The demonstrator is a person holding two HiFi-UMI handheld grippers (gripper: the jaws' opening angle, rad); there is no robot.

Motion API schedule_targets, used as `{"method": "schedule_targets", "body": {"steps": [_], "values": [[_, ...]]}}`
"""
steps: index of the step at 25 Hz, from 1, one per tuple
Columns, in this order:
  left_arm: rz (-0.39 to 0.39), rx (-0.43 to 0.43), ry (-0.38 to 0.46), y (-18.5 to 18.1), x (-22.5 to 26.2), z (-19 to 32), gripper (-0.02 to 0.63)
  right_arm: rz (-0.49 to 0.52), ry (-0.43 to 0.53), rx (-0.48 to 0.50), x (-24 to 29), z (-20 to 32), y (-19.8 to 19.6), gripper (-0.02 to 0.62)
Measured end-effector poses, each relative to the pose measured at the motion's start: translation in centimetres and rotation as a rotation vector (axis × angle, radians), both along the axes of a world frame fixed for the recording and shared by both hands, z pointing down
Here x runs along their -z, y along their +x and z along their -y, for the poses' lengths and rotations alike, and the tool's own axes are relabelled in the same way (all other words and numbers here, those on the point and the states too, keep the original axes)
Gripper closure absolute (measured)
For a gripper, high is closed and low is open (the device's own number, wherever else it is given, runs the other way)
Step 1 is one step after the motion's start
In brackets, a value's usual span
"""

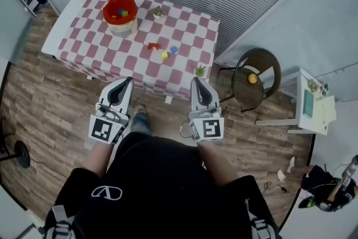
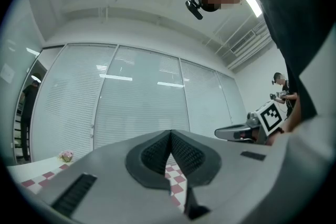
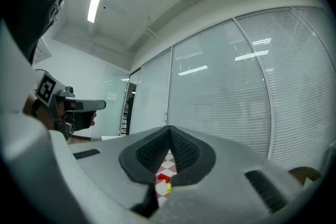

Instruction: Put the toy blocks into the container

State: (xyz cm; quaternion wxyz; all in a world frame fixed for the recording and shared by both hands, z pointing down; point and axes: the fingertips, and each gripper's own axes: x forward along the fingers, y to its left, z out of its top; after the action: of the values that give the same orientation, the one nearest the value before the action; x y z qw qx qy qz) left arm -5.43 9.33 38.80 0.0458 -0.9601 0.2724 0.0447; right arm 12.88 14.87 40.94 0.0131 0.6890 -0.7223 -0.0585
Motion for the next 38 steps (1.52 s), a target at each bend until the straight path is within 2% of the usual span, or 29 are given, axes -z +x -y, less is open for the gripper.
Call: {"method": "schedule_targets", "body": {"steps": [8,14,20,28,29,30,31,35,38], "values": [[-0.01,-0.117,-0.01,2.7,0.5,11.3,0.6,-0.028,-0.015,-0.085,0.6,10.0,1.0,0.595],[-0.015,-0.169,-0.028,4.2,0.1,16.9,0.6,-0.054,-0.015,-0.136,0.7,15.0,2.3,0.595],[-0.013,-0.151,-0.042,5.6,-0.1,19.3,0.6,-0.048,-0.028,-0.118,0.7,17.7,3.5,0.595],[0.001,-0.083,-0.043,7.4,-0.1,19.8,0.6,-0.041,-0.029,-0.031,0.3,19.7,5.5,0.596],[0.0,-0.076,-0.044,7.5,-0.1,19.8,0.6,-0.041,-0.025,-0.021,0.2,20.1,5.6,0.473],[-0.002,-0.07,-0.044,7.7,-0.1,19.7,0.6,-0.04,-0.024,-0.005,0.0,20.6,5.6,0.108],[-0.001,-0.065,-0.044,7.8,-0.1,19.7,0.6,-0.04,-0.033,0.016,-0.3,21.0,5.5,0.009],[0.01,-0.046,-0.055,8.2,-0.5,19.5,0.6,-0.054,-0.087,0.072,-1.7,21.9,5.6,0.009],[0.015,-0.034,-0.056,8.2,-0.7,19.7,0.6,-0.023,-0.135,0.081,-2.8,22.6,6.1,0.025]]}}
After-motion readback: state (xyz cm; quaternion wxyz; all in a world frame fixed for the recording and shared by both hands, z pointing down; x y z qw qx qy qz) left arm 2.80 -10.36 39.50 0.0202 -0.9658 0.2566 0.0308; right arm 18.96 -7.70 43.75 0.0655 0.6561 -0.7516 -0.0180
